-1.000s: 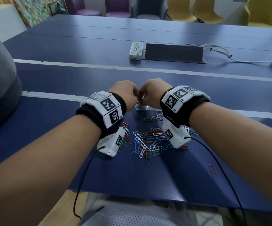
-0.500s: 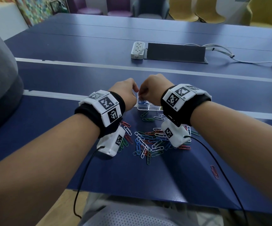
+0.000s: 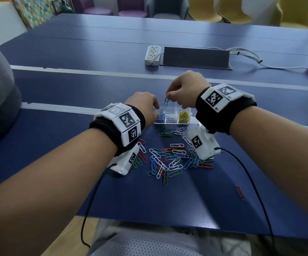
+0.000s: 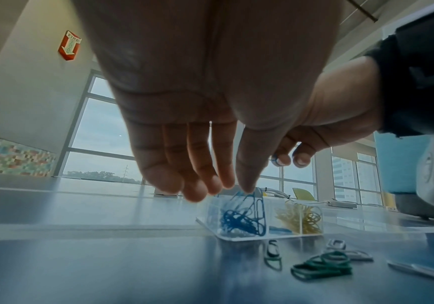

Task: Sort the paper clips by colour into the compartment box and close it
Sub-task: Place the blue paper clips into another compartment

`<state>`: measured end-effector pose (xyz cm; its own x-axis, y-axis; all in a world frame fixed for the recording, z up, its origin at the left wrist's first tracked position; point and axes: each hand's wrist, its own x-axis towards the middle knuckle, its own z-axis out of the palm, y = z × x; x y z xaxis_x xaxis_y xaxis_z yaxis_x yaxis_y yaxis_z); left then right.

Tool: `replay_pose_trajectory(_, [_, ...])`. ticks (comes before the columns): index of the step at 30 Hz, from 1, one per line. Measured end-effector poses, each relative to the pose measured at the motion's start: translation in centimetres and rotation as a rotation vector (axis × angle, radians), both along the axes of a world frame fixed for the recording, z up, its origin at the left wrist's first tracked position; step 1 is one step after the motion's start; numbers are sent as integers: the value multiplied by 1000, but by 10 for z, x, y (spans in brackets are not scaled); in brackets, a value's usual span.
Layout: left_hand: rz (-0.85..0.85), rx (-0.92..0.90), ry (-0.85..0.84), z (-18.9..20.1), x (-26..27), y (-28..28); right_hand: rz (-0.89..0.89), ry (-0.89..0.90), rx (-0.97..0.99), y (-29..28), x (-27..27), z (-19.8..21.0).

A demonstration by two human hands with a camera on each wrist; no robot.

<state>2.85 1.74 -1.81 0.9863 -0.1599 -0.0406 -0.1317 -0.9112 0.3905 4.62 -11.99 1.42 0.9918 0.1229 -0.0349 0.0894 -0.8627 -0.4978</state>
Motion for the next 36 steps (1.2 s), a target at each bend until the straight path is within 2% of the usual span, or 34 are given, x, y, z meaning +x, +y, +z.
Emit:
replay_pose_trajectory(4, [-14,35,-10,-2,2,-2,-25,29,-18,-5,0,-2])
replay_pose_trajectory(9, [-60,52,-43,-6,6,-4,30,121,-94,-5,0,-12])
replay_pose_trajectory(15, [-142,-18,-48,-3,7,-7,63,77,-158,-4,0,-15])
replay_pose_trajectory(21, [-96,-35,-61,-2,10,-8,111,133,-183,-1,0,-19])
replay_pose_trajectory(28, [-9,-123,-50,-2,12,-8,139,80,-216,0,-1,-21])
replay_pose_trajectory(33, [-89,-123,-71,0,10,-7,138,40,-218,-3,0,-20])
replay_pose_trajectory(36, [-122,-181,-4,0,6,-2,142,23,-216,-8,-2,-18])
